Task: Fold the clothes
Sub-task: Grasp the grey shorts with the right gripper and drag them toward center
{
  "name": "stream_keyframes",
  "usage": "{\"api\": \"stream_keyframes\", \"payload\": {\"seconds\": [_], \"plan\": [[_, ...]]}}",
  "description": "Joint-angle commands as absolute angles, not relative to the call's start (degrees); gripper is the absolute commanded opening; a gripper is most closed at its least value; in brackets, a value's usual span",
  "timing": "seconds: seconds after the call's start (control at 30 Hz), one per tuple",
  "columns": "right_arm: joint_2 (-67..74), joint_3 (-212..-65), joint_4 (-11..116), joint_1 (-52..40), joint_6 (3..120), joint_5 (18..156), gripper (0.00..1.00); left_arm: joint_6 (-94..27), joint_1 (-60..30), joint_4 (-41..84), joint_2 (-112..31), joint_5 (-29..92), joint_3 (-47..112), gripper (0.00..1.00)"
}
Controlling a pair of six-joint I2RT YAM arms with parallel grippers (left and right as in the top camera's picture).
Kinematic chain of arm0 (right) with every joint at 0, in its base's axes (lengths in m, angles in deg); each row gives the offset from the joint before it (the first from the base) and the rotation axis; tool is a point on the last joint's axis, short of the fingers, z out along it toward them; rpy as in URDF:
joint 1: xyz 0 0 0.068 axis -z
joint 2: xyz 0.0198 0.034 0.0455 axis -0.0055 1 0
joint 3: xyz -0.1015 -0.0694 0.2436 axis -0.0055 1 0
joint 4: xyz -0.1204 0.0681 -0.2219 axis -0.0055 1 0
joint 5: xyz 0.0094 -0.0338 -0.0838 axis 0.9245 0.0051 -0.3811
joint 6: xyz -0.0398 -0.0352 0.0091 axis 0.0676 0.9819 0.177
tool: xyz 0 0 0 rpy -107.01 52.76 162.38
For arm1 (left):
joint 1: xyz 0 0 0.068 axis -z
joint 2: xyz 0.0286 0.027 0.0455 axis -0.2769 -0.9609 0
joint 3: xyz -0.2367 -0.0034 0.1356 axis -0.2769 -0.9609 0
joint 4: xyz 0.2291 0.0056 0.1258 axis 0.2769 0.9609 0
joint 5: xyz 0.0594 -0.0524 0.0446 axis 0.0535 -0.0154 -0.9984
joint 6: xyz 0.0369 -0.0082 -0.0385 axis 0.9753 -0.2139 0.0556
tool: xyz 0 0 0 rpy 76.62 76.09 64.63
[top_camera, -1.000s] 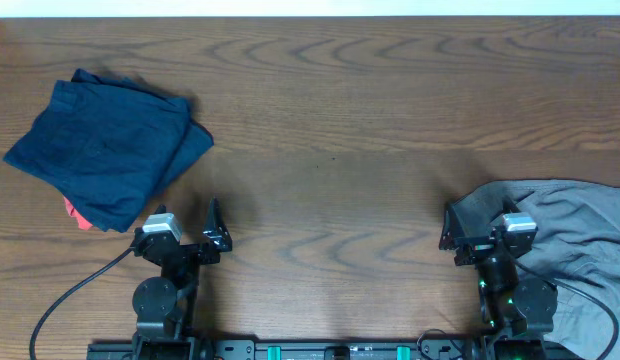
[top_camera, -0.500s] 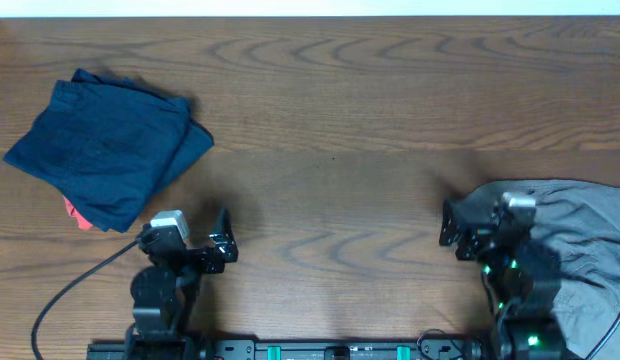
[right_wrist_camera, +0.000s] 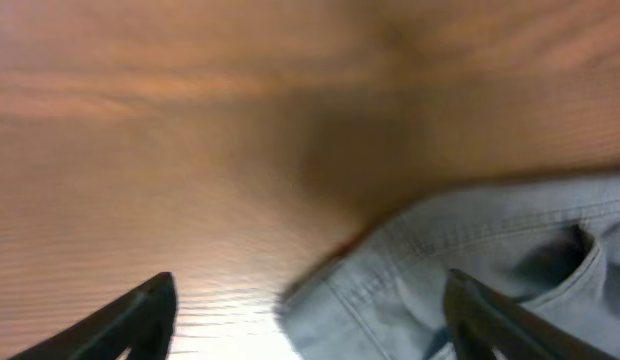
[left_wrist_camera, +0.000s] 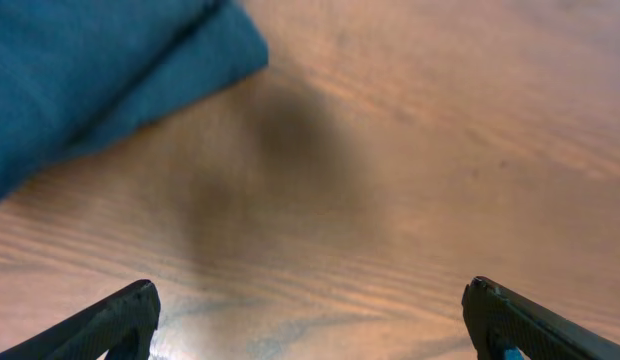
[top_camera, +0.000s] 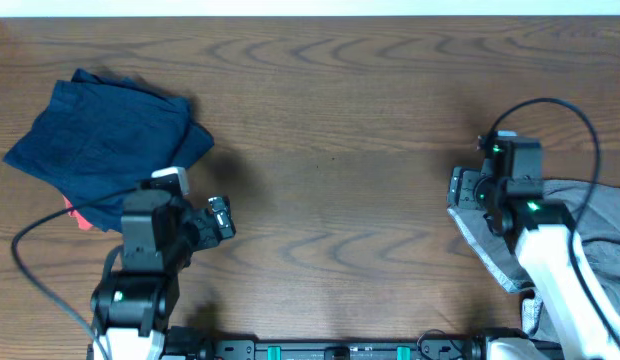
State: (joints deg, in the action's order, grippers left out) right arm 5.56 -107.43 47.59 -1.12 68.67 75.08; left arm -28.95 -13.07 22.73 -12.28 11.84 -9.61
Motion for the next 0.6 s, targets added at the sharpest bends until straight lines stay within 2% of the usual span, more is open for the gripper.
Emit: {"api": "stream_keyframes", "payload": {"seconds": [0.0, 0.03, 0.1, 0.23, 0.27, 0.37, 0.43, 0.47, 0.5, 0.57], "plan": [[12.2, -108.0, 47.5, -1.5, 66.1, 70.1, 0.83, -29.3, -13.2, 23.2, -15.8, 12.3, -8.5, 0.98], [14.1, -108.0, 47.3, -1.5, 66.1, 69.9, 0.82, -29.3, -13.2, 23.2, -16.7, 12.3, -8.5, 0.98], [18.1, -108.0, 46.5, -1.5, 66.0, 69.6, 0.75, -29.3, -13.2, 23.1, -18.2, 12.3, -8.5, 0.98], [23.2, -107.9, 45.8, -1.5, 61.0, 66.9, 0.72, -29.3, -13.2, 22.8, -19.6, 12.3, -8.5, 0.98], [24.1, -107.9, 45.3, -1.5, 60.8, 67.1, 0.67, -29.3, -13.2, 22.8, -19.6, 12.3, -8.5, 0.98], [26.3, -107.9, 43.4, -1.5, 61.5, 70.7, 0.41, -29.3, -13.2, 22.8, -19.6, 12.2, -8.5, 0.98], [26.7, -107.9, 42.5, -1.7, 64.9, 77.9, 0.15, -29.3, -13.2, 22.8, -19.6, 12.3, -8.5, 0.98], [26.7, -107.9, 41.5, -2.1, 67.9, 83.9, 0.06, -29.3, -13.2, 22.8, -19.6, 12.3, -8.5, 0.98], [26.7, -107.9, 40.6, -2.4, 70.0, 88.2, 0.01, -29.3, -13.2, 22.8, -19.6, 12.3, -8.5, 0.98], [26.7, -107.9, 37.2, -4.0, 72.9, 97.6, 0.01, -29.3, -13.2, 22.5, -19.6, 12.3, -8.5, 0.98]]}}
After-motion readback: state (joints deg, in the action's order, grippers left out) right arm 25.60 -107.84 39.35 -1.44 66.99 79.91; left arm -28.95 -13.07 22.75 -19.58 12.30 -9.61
